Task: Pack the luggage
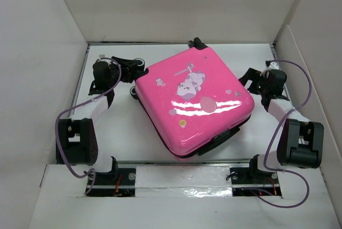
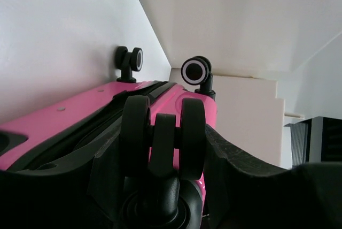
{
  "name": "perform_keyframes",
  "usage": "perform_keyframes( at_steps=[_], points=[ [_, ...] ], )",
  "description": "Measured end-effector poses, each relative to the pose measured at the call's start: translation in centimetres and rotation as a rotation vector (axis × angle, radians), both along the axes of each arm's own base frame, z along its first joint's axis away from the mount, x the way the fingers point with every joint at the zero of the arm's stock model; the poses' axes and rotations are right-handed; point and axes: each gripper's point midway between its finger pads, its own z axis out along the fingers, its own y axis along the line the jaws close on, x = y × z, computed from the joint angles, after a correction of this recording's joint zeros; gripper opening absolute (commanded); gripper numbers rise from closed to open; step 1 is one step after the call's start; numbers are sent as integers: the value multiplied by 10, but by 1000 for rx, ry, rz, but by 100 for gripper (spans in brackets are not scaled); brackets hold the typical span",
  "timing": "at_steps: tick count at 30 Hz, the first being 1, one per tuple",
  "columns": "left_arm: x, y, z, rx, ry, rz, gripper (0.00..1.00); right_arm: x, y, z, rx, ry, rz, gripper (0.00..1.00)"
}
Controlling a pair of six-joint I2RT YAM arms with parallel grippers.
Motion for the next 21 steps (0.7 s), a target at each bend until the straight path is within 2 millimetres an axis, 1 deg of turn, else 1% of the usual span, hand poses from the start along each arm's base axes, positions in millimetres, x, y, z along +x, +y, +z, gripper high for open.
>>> perform_keyframes(
  at_steps=[2,5,8,11,12,14,15,16,17,18,19,20,21],
  points=[
    [-13,5,-4,-2,-8,11,0,0,0,-1,-3,6,2,100],
    [-28,10,-4,-13,-31,22,0,0,2,-4,-6,16,11,100],
    [-32,10,-9,-16,-28,19,0,3,6,-8,-11,28,22,100],
    [-33,12,-15,7,-16,22,0,5,8,-12,-11,39,27,96],
    [-33,14,-17,18,-14,24,2,4,9,-14,-11,43,29,95],
    [-34,15,-22,38,-4,23,15,5,11,-13,-11,41,32,91],
    [-34,16,-25,50,-1,22,33,5,12,-13,-11,42,35,90],
    [-34,17,-28,69,4,21,44,5,13,-13,-11,42,36,86],
    [-34,18,-31,89,13,19,55,4,14,-13,-11,41,39,86],
    [-32,19,-31,111,14,16,74,4,14,-13,-11,39,40,86],
    [-30,20,-30,134,10,17,82,4,15,-13,-9,38,40,86],
    [-26,22,-27,161,2,18,87,3,15,-14,-8,39,38,86],
    [-22,25,-22,193,-11,26,95,2,15,-14,-7,39,36,86]
  ],
)
